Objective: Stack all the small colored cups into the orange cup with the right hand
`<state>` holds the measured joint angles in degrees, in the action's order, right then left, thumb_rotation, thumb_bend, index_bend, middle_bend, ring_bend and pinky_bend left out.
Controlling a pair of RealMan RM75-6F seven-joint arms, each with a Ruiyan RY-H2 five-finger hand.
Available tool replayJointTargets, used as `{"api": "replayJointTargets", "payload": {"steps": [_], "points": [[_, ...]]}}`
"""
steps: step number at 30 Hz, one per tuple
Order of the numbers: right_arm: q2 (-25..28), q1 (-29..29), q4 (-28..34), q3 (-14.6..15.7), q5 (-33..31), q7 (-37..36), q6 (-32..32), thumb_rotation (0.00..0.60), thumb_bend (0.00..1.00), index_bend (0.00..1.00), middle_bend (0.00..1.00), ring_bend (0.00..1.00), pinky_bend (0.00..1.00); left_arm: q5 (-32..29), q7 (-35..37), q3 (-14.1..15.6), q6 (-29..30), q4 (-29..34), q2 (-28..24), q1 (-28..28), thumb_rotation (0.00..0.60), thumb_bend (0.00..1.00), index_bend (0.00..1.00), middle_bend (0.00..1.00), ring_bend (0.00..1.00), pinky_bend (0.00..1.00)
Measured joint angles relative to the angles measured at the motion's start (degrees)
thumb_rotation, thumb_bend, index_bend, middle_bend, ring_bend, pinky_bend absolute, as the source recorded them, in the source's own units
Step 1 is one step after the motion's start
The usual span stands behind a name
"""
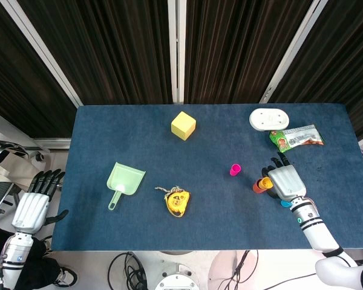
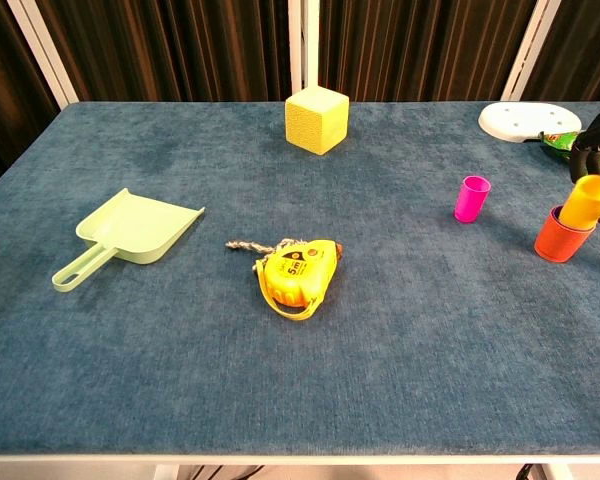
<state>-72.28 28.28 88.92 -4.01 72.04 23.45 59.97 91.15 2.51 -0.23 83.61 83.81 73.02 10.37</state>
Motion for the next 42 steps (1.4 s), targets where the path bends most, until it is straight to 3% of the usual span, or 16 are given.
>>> {"api": "replayJointTargets", "payload": {"steps": [10,15,20,28,42], "points": [[3.26,-2.08,3.27,0.13,2.94,-1.98,4.69,0.600,0.09,0.26,0.31,0.06,0.00,0.19,-0.18,-0.02,0.14,0.28,-0.12,0.04,0.600,0.15,0.04,0.02,0.00,0.00],[7.82,-5.62,5.93,2.63,4.49,-3.29,7.00,0.600,0.06,0.26,0.31,0.06,0.00,0.14,-0.28,0.31,-0.22,0.19,0.05,-0.05,0.600,0.15,0.04,0.02,0.00,0.00],[9.29,-8.53,4.47,4.89,3.48,-6.59,6.78,0.600,0.05,0.26,0.31,0.06,0.00,0.22,-0.15,0.61,-0.74,-0.20,0.41,0.05,0.600,0.15,0.04,0.02,0.00,0.00],[6.47,-10.72,-0.41,6.27,3.33,-8.49,6.22,0.600,0.05,0.28,0.31,0.06,0.00,0.59,0.10,0.71,-0.38,-0.15,0.31,0.00,0.600,0.15,0.04,0.02,0.00,0.00],[0.06,-10.60,-6.06,5.09,3.45,-7.30,5.13,0.600,0.09,0.36,0.38,0.08,0.00,0.60,0.71,0.74,-0.04,-0.23,0.04,-0.26,0.600,0.15,0.04,0.02,0.00,0.00]]}}
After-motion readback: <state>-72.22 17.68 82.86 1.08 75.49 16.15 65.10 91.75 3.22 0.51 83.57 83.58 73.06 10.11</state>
